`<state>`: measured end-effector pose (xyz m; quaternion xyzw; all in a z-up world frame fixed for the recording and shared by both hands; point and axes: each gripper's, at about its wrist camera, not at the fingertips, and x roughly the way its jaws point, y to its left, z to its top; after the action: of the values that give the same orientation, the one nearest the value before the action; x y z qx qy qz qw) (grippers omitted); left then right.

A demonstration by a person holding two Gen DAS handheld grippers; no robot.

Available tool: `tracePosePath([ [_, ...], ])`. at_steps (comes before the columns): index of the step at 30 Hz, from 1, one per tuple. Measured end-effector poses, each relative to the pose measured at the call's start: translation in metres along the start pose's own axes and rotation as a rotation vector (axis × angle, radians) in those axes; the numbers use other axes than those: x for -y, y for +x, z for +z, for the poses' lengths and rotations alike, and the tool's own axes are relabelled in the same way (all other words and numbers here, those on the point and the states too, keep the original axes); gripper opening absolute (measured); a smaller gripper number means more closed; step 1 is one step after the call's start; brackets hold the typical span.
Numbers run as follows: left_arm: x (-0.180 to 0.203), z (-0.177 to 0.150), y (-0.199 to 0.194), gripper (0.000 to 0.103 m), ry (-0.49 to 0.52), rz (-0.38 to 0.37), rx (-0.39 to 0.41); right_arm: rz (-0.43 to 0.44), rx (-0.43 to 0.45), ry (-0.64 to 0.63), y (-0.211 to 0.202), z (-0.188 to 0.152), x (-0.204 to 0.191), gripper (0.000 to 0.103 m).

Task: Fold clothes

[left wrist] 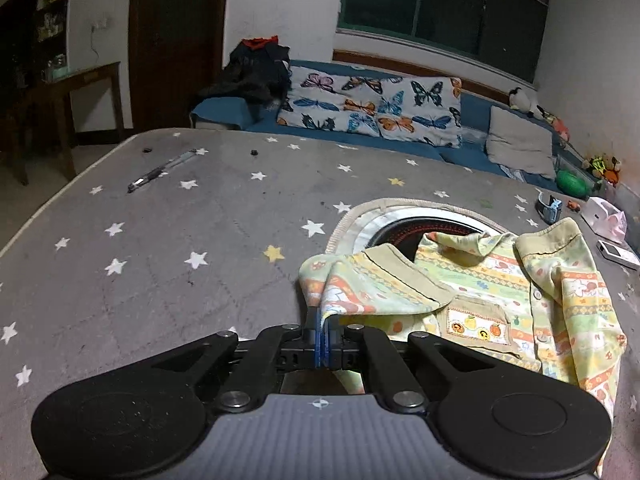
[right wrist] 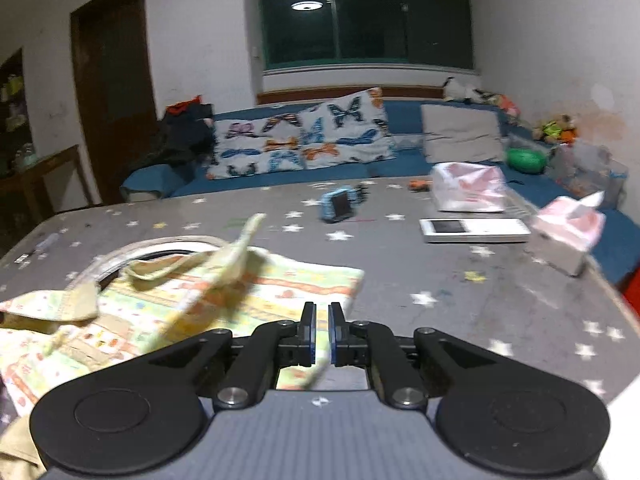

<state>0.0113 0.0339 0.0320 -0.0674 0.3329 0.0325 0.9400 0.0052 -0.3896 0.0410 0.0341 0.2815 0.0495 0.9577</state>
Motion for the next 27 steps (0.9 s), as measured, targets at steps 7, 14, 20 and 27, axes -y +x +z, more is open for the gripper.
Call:
tracePosePath([
  [7,-0.009,-0.012,-0.01,0.002,-0.031,0.002,-0.019,0.117,-0.027,0.056,0.039,0.012,-0.026,0.024],
  [14,-0.017,-0.022,-0.007,0.002,-0.064,0.011,-0.043,0.127,-0.057,0.105,0.098,0.032,-0.042,0.036],
  [20,-0.023,-0.025,-0.01,0.002,-0.087,0.013,-0.053,0.136,-0.139,0.174,0.137,0.03,-0.042,0.014],
  [27,-0.03,-0.03,-0.022,0.002,-0.102,0.017,-0.045,0.038,-0.043,0.117,0.097,0.03,-0.027,0.002],
])
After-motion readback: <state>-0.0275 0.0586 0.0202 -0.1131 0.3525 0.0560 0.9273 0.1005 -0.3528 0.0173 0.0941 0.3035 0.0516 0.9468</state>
